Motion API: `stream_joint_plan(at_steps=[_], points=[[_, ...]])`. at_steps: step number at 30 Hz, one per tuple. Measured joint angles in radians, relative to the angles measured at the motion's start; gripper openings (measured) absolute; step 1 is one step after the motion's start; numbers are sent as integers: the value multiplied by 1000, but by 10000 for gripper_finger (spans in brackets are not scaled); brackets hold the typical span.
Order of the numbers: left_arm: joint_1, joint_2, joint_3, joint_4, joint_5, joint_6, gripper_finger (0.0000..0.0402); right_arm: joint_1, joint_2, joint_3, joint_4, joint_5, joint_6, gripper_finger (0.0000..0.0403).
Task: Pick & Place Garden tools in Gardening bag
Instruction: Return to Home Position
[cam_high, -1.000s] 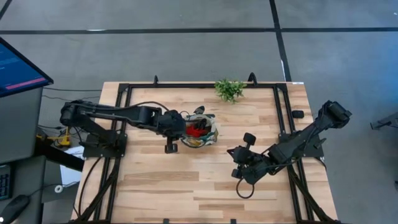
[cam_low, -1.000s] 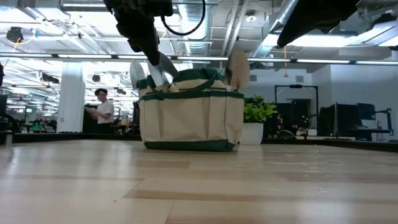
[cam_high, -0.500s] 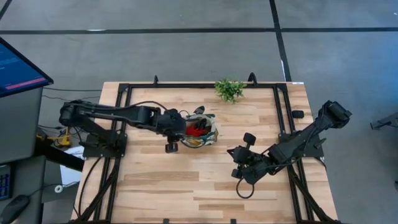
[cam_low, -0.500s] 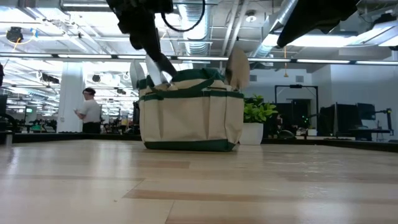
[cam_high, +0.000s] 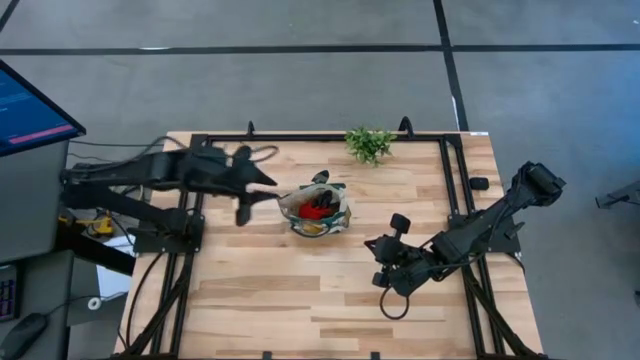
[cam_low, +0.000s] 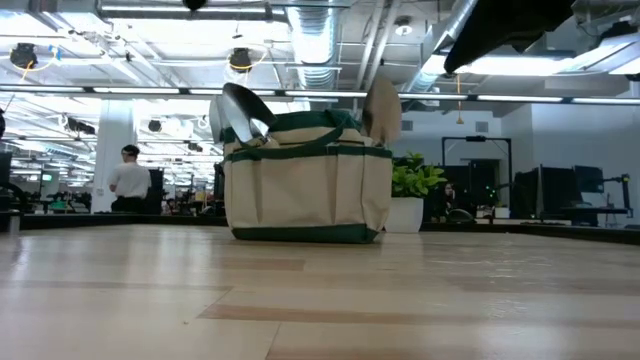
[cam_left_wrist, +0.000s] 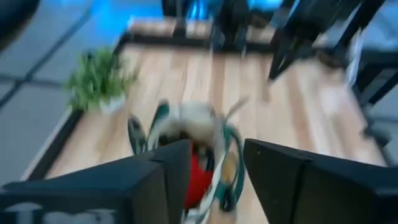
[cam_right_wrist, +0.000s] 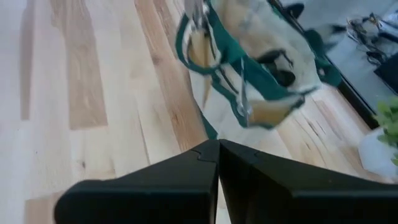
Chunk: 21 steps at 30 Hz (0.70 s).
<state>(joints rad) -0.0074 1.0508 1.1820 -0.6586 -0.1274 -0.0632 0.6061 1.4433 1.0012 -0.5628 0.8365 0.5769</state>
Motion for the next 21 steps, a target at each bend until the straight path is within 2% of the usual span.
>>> stream_joint_plan(at_steps=[3, 7, 9, 14, 17, 21], points=[[-28, -71, 0, 56, 7, 35, 107, 0, 0, 0, 45, 0, -49, 0], [-55, -153, 0, 87, 41, 86, 33, 0, -19, 0, 69, -12, -125, 0], [-64, -189, -17, 103, 63, 88, 10, -13, -39, 1, 83, -47, -155, 0], [-104, -262, -168, 198, 101, 136, 5, -44, -116, 0, 80, -102, -236, 0], [-134, -315, -261, 278, 50, 176, 2, -59, -185, -11, 90, -131, -302, 0], [-159, -410, -340, 346, -7, 190, 2, -109, -288, -26, 114, -267, -378, 0]])
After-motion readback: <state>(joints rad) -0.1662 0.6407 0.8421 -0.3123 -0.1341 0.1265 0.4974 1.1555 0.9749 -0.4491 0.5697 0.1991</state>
